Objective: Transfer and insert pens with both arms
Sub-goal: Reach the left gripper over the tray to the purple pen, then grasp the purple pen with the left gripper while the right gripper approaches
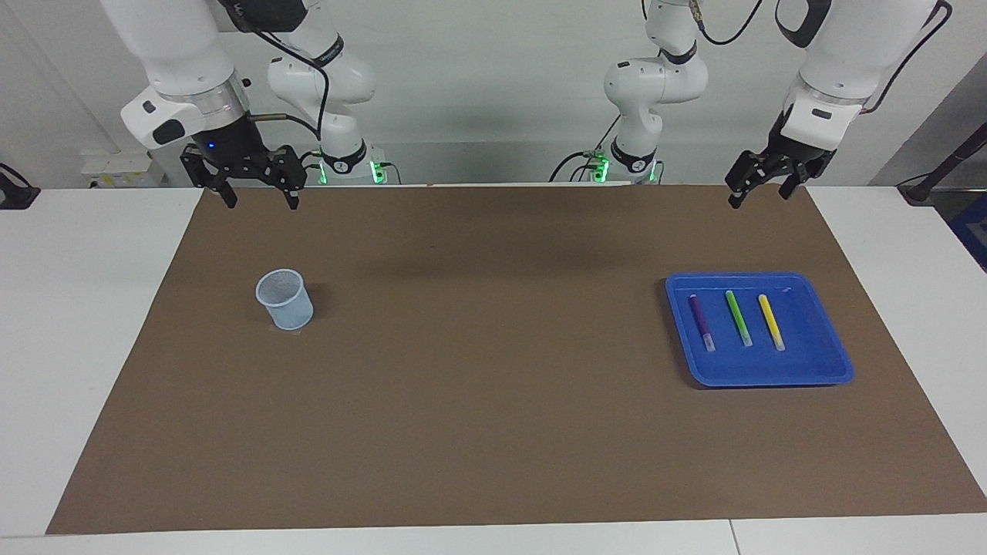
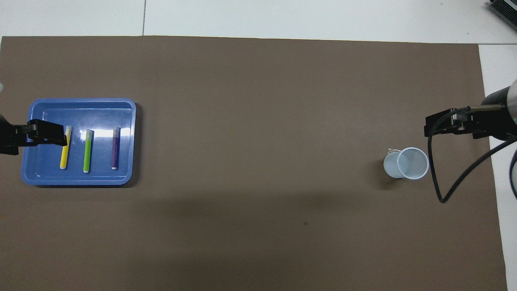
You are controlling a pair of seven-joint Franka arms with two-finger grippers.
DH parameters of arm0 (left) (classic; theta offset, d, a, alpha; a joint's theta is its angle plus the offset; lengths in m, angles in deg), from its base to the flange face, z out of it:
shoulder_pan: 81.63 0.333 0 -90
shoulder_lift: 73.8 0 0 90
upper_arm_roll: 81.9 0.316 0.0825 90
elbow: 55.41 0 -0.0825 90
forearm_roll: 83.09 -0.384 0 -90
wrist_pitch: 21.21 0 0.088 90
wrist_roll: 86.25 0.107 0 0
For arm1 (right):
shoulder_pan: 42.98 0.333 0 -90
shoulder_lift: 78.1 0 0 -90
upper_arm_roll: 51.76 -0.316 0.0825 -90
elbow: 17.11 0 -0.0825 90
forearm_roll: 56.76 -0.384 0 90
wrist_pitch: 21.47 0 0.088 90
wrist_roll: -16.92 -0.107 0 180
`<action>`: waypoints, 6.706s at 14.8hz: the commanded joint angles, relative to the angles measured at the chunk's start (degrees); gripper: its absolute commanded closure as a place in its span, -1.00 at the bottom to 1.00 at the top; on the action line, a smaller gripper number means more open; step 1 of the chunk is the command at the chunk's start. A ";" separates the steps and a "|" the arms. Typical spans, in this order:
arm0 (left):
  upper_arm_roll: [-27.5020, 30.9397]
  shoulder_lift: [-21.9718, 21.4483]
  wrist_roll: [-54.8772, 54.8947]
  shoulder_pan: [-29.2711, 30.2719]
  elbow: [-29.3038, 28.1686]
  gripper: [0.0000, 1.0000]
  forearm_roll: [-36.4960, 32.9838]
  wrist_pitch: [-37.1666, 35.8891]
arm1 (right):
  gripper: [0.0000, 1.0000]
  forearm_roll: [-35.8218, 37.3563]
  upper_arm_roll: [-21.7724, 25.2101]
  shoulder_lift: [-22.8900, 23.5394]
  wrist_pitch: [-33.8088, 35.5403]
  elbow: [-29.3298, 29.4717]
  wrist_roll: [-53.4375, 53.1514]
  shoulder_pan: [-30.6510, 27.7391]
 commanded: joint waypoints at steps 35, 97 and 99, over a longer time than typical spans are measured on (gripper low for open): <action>0.58 10.96 15.26 4.26 -22.98 -1.00 4.07 36.04 | -1.00 -1.68 -0.73 -1.72 -7.59 -3.07 5.29 1.45; 0.05 14.06 -27.33 2.06 -7.69 1.00 17.68 21.47 | -1.00 -32.44 -0.90 -2.86 -34.57 -12.65 -34.08 9.53; -0.30 12.47 -34.80 1.89 -7.69 1.00 20.49 20.50 | -1.00 -32.35 -0.99 -2.69 -36.06 -12.48 -35.91 10.32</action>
